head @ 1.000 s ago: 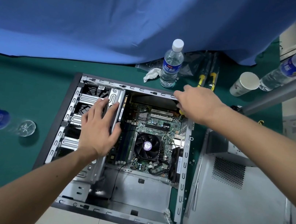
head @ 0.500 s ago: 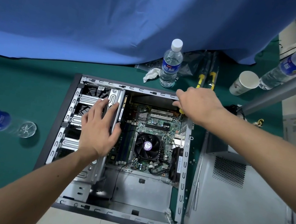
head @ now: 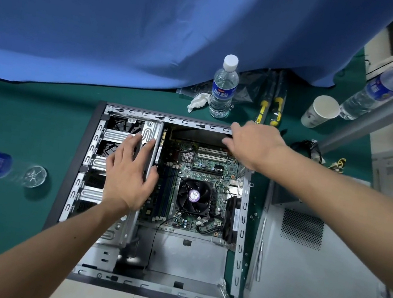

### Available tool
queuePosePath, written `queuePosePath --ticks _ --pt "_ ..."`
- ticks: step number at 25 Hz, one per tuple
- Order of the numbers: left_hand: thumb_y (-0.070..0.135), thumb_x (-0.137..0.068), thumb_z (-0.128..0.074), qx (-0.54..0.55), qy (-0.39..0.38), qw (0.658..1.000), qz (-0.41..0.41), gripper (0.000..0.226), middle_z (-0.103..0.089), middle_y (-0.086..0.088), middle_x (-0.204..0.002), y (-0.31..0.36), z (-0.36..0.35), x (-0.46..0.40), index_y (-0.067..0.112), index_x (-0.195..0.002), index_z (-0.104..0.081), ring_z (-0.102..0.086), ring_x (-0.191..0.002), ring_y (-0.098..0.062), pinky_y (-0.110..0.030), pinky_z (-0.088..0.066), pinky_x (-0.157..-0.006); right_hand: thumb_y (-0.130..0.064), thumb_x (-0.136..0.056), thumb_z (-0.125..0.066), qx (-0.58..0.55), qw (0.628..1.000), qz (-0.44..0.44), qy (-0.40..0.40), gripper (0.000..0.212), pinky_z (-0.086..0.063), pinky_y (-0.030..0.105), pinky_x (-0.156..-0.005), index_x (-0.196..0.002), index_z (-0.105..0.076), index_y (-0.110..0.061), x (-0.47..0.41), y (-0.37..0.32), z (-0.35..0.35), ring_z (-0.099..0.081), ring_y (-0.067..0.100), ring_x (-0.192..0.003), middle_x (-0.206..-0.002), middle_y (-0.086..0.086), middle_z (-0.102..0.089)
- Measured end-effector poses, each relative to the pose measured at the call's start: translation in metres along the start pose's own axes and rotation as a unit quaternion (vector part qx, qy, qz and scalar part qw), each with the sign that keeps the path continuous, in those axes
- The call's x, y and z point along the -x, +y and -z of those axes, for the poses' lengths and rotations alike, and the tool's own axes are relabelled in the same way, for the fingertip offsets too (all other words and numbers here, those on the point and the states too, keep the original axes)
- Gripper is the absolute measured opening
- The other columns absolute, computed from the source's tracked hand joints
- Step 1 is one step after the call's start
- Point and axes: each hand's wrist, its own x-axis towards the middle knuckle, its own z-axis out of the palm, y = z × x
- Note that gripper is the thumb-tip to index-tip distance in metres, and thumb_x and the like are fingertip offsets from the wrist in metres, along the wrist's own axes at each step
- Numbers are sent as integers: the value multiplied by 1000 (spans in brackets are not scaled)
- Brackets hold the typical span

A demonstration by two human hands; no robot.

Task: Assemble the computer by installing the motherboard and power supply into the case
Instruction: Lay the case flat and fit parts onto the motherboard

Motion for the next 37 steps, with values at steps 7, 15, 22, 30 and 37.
queuePosePath --ticks 7,15,22,30,37 --pt "48 -89 -34 4 1 1000 -2 62 -27 -5 -155 3 1 -3 28 -147 -38 -24 -144 -26 -55 -28 -110 -23 -105 -40 39 995 80 51 20 -34 34 -51 -116 -53 -12 0 10 2 -52 27 -72 -96 7 -52" --pt "49 -88 -34 5 1 1000 -2 62 -27 -4 -154 5 1 -2 28 -147 -38 -24 -143 -25 -54 -28 -111 -19 -98 -46 -28 997 71 -14 24 -31 32 -47 -122 -44 -15 -7 17 0 -46 22 -62 -107 11 -40" --pt "47 -89 -36 0 2 1000 -1 60 -27 -3 -154 1 0 -2 29 -146 -38 -25 -143 -25 -53 -29 -110 -32 -102 -42 -77 996 32 -16 30 -34 35 -54 -124 -42 -12 -13 14 -1 -52 29 -72 -117 15 -40" --pt "47 -89 -35 -2 3 1000 -2 60 -27 -3 -153 1 1 -1 29 -146 -38 -26 -142 -25 -54 -29 -110 -41 -105 -35 8 999 21 38 36 -36 35 -59 -113 -52 -9 -12 14 -4 -58 31 -85 -111 11 -59" --pt "46 -89 -36 1 1 1000 -3 61 -27 -3 -154 2 1 -3 29 -147 -37 -25 -142 -24 -54 -29 -110 -28 -104 -42 32 994 58 90 19 -26 31 -48 -112 -51 -13 -9 13 -6 -45 24 -64 -89 6 -54"
